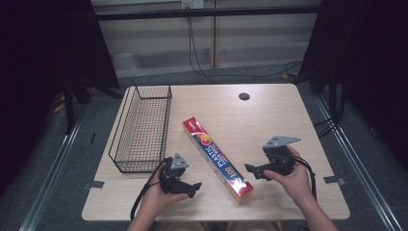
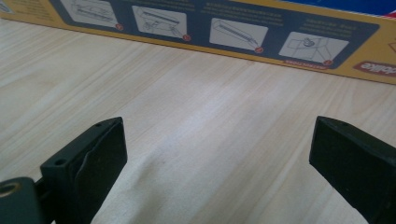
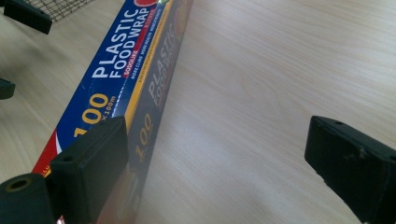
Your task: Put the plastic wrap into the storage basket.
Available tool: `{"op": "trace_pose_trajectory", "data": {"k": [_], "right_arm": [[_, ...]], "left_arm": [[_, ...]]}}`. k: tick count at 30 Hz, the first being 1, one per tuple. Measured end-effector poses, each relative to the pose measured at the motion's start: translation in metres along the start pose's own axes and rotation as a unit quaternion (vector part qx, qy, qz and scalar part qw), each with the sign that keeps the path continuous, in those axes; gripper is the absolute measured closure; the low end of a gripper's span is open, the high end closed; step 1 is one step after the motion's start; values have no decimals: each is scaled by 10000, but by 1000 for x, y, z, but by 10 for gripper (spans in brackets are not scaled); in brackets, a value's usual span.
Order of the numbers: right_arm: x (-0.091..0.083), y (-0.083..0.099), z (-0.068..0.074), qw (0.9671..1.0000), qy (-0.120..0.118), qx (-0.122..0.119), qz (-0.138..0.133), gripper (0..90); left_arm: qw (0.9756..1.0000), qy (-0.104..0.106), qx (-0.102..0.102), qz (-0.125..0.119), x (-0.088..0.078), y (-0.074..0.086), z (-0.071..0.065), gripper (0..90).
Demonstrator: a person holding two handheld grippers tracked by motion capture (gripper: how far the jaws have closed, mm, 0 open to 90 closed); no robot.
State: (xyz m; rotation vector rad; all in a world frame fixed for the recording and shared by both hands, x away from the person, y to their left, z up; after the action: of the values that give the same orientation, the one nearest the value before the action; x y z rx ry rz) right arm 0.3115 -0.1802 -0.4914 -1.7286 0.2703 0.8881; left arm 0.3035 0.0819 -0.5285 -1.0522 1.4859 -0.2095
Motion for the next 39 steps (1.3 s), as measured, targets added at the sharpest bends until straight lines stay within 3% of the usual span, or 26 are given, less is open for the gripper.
{"op": "trace_pose_trajectory", "data": {"k": [4,11,16,21,23,24,26,30,39], "right_arm": [[2,-3,6,10000,-27,3,91,78],[0,-13,22,10000,-33,-31,53,36],[0,-19,37,9997,-249,-33,57,28],[10,-21,52,9991,-326,-9,277,60],[14,-22,56,9991,-257,-62,344,68],[14,-22,56,9991,-257,-62,344,68],[21,-24,65,9989,-271,-65,384,83],[29,-25,75,9980,-327,-76,532,94],[42,-15,79,9951,-252,-105,953,135]], "left_arm": [[10000,71,-9,3,1,1,-1,41],[10000,-5,-64,29,-3,4,0,42],[10000,43,1,10,-4,-2,-2,42],[10000,-20,-5,52,-5,-2,-2,43],[10000,-70,34,62,-5,-2,-1,43],[10000,-6,-9,-53,-4,-3,-2,43],[10000,-31,21,32,-7,-3,-1,43],[10000,-31,10,-22,-7,-3,-1,43],[10000,0,-29,-58,-5,-3,-2,45]]}}
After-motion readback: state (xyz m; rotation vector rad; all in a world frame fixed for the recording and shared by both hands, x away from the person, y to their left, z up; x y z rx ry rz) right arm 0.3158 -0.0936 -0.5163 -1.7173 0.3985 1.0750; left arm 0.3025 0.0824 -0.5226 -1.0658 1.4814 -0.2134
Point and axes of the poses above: each handheld gripper's, and its own axes: x roughly forward along the jaws, y roughly out of its underside, z roughly to its left, the point moved 7 cm from there along x, roughly forward along the jaws, and after that the axes turned 15 degrees about y, right-handed, at the moved point
